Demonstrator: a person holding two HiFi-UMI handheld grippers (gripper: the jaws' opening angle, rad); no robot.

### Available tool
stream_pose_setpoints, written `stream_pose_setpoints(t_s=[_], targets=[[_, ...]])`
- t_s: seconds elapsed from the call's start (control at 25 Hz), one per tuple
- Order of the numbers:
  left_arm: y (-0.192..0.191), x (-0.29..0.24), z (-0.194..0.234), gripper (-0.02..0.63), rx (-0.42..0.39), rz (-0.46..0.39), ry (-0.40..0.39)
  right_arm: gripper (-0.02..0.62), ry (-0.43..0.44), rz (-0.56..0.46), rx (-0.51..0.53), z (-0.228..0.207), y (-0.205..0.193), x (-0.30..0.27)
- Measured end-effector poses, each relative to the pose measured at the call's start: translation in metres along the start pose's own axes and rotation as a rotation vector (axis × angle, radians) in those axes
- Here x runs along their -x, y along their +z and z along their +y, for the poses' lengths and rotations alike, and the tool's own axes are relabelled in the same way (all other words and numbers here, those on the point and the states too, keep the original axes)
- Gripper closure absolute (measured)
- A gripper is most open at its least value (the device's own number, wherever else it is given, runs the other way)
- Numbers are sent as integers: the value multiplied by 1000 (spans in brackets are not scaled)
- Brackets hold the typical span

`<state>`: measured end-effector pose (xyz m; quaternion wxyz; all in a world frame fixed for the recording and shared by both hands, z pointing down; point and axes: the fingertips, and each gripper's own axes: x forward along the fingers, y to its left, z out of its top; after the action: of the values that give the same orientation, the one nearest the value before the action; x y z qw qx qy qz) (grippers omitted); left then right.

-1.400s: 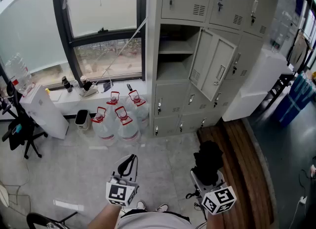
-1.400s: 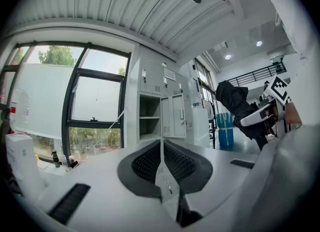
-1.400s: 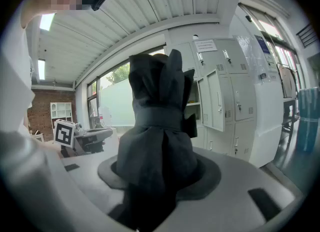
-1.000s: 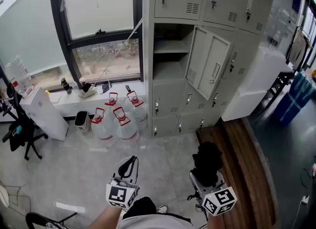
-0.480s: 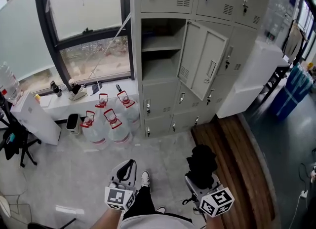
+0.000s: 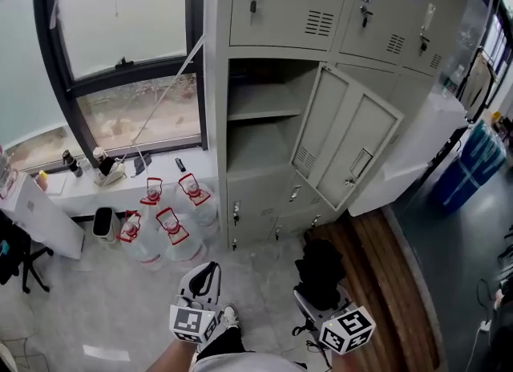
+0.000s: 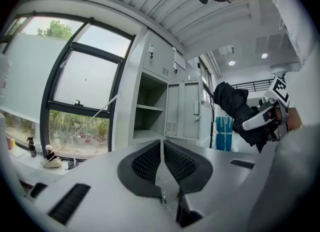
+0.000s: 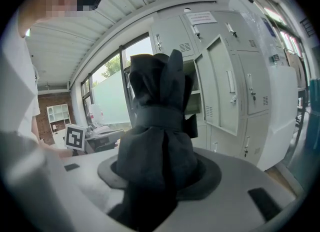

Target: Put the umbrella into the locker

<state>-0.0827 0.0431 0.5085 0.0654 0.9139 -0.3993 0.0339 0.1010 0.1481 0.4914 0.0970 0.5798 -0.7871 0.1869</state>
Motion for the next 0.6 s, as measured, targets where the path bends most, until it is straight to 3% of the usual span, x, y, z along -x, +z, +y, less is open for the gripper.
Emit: stream_pose_setpoints(t_s=[0.32,0.6], targets=[[14,-85,58,568,39,7,-90,367,-32,34,39,-12,51,-89],[10,-127,56,568,66,23,-147,367,-35,41,30,-34,64,-120]])
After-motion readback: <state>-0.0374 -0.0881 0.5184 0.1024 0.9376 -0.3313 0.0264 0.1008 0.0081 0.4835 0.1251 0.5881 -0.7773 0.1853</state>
